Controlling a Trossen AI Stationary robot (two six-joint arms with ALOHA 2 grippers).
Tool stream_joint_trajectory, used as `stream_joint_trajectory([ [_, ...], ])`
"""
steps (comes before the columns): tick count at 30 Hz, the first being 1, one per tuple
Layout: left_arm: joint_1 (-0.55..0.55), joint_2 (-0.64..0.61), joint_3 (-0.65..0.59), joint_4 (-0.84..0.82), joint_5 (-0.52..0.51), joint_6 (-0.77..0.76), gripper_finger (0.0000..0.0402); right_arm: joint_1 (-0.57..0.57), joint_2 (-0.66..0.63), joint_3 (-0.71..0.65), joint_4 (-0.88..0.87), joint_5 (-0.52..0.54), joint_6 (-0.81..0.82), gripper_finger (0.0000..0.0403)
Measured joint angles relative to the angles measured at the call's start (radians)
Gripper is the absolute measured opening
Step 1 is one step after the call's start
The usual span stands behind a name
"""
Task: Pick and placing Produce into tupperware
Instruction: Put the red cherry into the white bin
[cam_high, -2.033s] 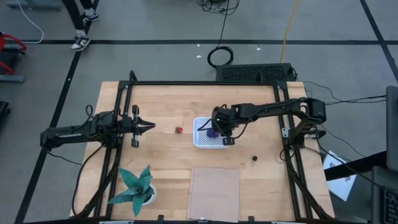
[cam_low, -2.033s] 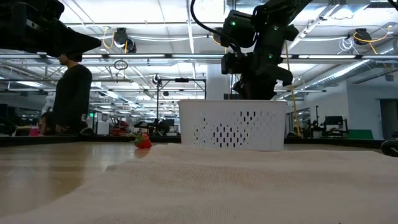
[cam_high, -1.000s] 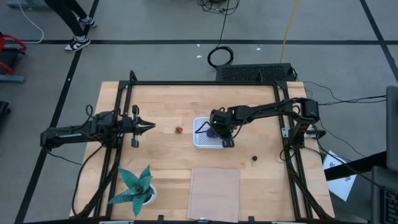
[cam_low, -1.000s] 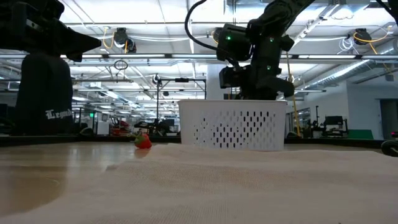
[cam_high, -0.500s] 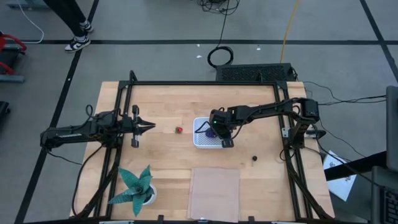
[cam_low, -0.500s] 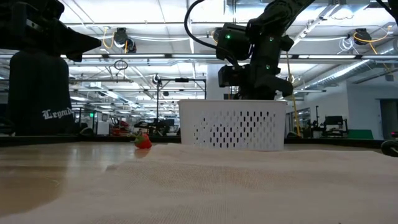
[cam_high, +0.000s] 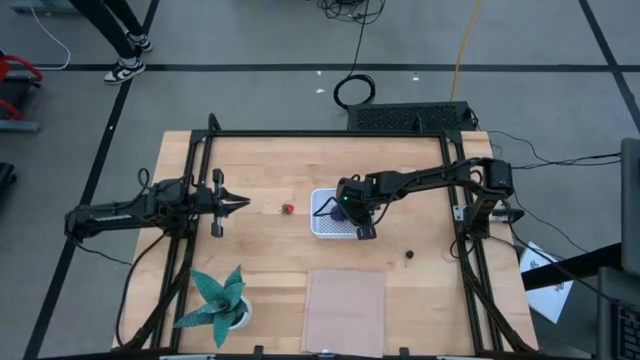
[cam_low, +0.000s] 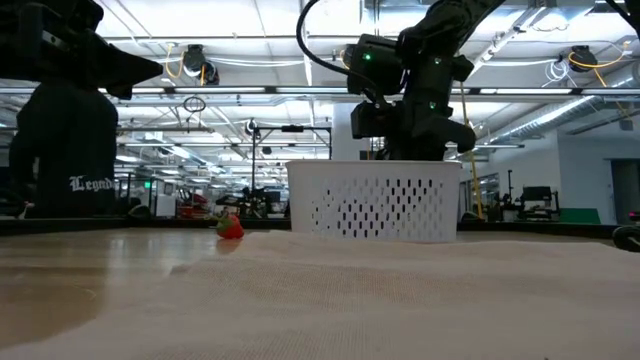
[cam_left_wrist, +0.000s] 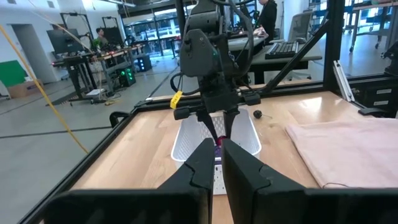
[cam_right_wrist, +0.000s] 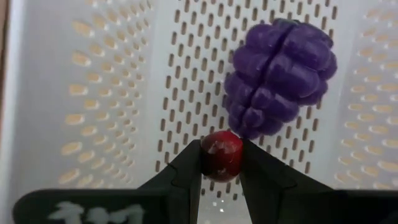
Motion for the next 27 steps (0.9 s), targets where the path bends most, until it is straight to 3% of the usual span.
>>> stream_joint_trajectory([
  [13,0.000,0.000,0.000,-0.016,0.000,0.003,0.0033,0.000,0.021,0.001,0.031,0.002,-0.005,0.0085],
  [27,0.000,0.000,0.000,-0.016,0.000,0.004,0.0033,-0.002,0.021,0.001,0.026,-0.016,0.011,0.0124],
])
